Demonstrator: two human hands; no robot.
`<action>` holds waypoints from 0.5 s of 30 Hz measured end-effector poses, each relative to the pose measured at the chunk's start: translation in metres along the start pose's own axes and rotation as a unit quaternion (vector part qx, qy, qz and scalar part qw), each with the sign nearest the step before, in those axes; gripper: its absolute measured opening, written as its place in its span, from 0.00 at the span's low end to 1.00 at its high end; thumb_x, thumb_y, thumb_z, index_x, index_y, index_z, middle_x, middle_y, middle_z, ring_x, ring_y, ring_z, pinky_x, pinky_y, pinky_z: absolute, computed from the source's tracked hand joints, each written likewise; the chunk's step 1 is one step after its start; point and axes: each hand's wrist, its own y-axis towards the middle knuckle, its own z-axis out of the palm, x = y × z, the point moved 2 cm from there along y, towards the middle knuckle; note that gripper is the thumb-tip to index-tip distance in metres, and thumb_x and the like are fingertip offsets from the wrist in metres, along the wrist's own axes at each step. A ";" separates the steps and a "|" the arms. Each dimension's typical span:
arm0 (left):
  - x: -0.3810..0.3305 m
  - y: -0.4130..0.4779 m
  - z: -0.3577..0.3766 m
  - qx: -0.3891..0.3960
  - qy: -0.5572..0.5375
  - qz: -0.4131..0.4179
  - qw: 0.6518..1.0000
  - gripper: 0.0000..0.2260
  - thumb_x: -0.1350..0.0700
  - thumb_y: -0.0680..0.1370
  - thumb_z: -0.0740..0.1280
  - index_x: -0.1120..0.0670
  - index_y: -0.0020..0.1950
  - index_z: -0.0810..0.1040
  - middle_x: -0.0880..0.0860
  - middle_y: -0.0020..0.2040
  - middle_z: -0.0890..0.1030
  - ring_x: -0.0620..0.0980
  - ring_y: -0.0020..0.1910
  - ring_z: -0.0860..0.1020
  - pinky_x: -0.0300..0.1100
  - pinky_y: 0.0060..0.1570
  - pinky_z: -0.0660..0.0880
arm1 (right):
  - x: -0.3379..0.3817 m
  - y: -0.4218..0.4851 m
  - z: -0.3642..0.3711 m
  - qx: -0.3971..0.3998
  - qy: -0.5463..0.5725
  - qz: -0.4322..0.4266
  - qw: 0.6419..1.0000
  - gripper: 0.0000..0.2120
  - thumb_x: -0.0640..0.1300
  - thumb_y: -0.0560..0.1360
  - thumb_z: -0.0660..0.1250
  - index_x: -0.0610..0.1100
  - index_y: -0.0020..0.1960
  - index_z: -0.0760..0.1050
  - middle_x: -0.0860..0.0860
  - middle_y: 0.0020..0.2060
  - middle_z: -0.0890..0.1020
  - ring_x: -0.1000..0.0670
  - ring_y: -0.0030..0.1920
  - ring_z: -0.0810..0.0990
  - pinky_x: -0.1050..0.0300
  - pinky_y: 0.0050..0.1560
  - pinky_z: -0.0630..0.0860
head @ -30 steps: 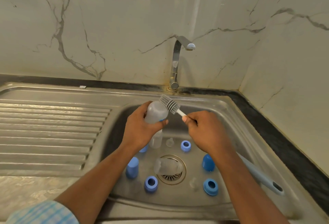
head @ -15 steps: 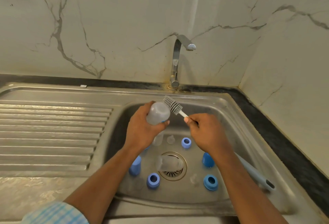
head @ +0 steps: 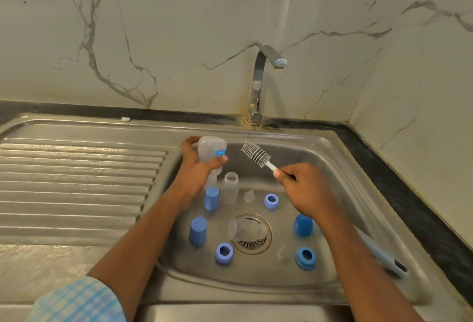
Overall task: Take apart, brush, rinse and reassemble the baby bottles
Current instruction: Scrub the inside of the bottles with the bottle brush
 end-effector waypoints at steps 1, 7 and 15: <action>0.000 0.002 -0.003 0.005 0.002 -0.017 1.000 0.29 0.63 0.74 0.74 0.47 0.65 0.59 0.53 0.59 0.74 0.49 0.52 0.79 0.40 0.45 0.78 | -0.003 0.002 0.000 0.000 -0.003 0.007 1.000 0.21 0.49 0.80 0.63 0.39 0.33 0.69 0.52 0.23 0.65 0.54 0.25 0.62 0.53 0.31 0.62; 0.012 0.007 -0.020 0.046 0.269 0.012 0.962 0.31 0.64 0.69 0.75 0.51 0.63 0.61 0.53 0.58 0.72 0.53 0.53 0.74 0.47 0.50 0.73 | -0.017 0.007 0.008 0.036 -0.014 0.046 0.998 0.21 0.50 0.80 0.64 0.46 0.30 0.65 0.54 0.20 0.64 0.53 0.25 0.61 0.54 0.31 0.61; 0.027 0.016 -0.026 0.110 0.440 0.026 0.891 0.23 0.57 0.63 0.78 0.47 0.56 0.78 0.52 0.56 0.74 0.53 0.54 0.76 0.46 0.56 0.75 | -0.019 0.005 0.016 0.058 -0.070 0.091 0.992 0.23 0.49 0.80 0.63 0.45 0.27 0.66 0.56 0.15 0.68 0.51 0.25 0.66 0.57 0.30 0.62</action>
